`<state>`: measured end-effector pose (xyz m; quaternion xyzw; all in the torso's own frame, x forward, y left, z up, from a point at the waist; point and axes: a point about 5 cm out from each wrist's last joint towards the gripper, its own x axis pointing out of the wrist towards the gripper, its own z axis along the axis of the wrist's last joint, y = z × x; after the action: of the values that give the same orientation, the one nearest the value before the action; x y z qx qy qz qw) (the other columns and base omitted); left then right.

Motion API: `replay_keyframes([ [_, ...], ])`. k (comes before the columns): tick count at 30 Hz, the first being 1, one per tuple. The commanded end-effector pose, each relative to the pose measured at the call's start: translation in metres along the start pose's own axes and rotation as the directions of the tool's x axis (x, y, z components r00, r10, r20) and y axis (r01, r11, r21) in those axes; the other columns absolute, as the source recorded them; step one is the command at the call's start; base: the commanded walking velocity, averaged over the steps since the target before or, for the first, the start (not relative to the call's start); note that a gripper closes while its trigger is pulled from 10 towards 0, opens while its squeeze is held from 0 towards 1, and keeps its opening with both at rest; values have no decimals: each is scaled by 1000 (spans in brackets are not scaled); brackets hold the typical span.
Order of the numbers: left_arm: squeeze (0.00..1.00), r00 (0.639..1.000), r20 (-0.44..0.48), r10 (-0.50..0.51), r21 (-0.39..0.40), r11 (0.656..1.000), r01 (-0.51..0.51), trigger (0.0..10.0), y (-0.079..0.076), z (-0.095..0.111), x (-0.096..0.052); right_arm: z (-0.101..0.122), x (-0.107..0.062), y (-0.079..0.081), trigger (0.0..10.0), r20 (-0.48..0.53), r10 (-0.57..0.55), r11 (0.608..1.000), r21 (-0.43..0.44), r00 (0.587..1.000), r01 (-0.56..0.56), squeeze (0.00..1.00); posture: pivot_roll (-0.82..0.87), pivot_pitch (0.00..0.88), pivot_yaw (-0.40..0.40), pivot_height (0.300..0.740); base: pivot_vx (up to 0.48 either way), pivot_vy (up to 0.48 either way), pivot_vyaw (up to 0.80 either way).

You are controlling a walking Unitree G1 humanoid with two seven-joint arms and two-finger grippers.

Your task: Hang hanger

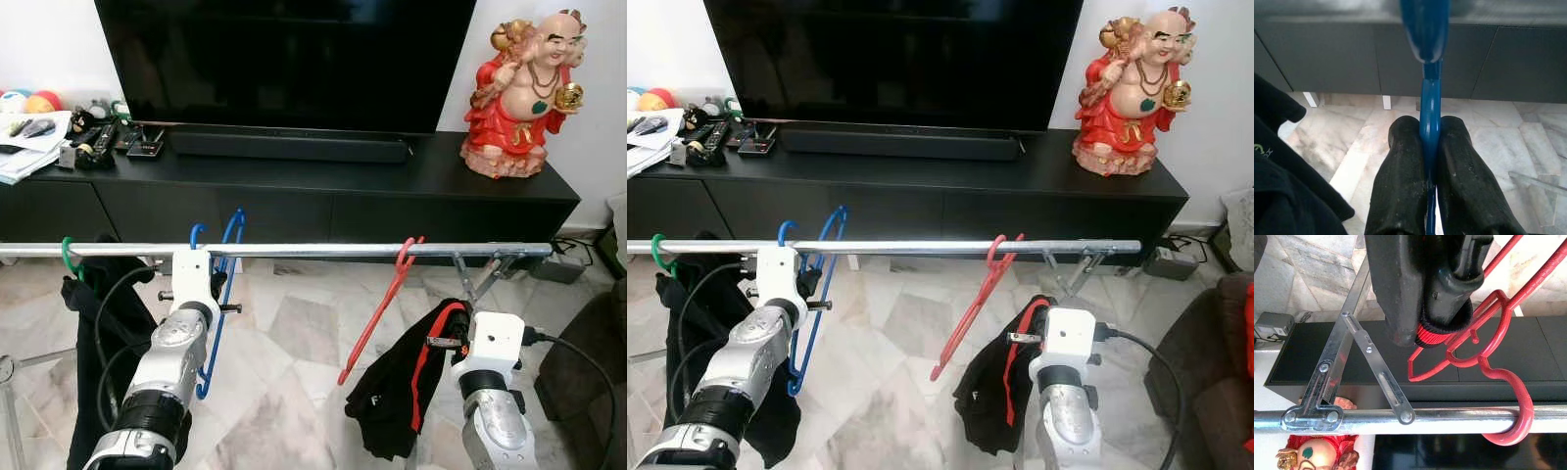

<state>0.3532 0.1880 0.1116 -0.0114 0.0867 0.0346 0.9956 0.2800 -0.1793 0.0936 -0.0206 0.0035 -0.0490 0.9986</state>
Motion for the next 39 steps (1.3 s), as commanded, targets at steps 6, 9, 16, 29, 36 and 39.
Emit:
replay_keyframes([
  [6, 0, 994, -17, -111, 305, 946, 111, 0, 11, -25, -22, 5, 0, -1, 10000, 23, -7, 1000, -2, 1000, 7, 0, 76, 69, -25, 740, 0, 0, 0],
  [9, 0, 993, -35, -116, 295, 948, 121, 0, 16, -34, -30, 5, 0, -1, 10000, 23, -8, 1000, -2, 1000, 8, 0, 76, 69, -25, 740, 0, 0, 0],
  [16, 0, 993, -94, -71, 316, 944, 97, 0, 31, -68, -49, 5, 0, 1, 10000, 23, -2, 1000, 2, 1000, 2, 0, 81, 60, -20, 740, 0, 0, 0],
  [29, 0, 983, 183, -12, 142, 990, -15, 0, 22, -29, -40, 6, 1, 3, 10000, 30, 2, 1000, 3, 1000, -2, 0, 74, 51, -20, 740, 0, 0, 0],
  [36, 0, 974, 228, -6, 131, 991, -24, 0, 17, -17, -32, 4, -1, 2, 10000, 22, 0, 1000, 1, 1000, 0, 0, 76, 63, -25, 740, 0, 0, 0],
  [39, 0, 964, 266, -13, 135, 991, -24, 0, 16, -12, -34, 5, -1, 0, 10000, 23, -6, 1000, 0, 1000, 6, 0, 73, 66, -23, 740, 0, 0, 0],
])
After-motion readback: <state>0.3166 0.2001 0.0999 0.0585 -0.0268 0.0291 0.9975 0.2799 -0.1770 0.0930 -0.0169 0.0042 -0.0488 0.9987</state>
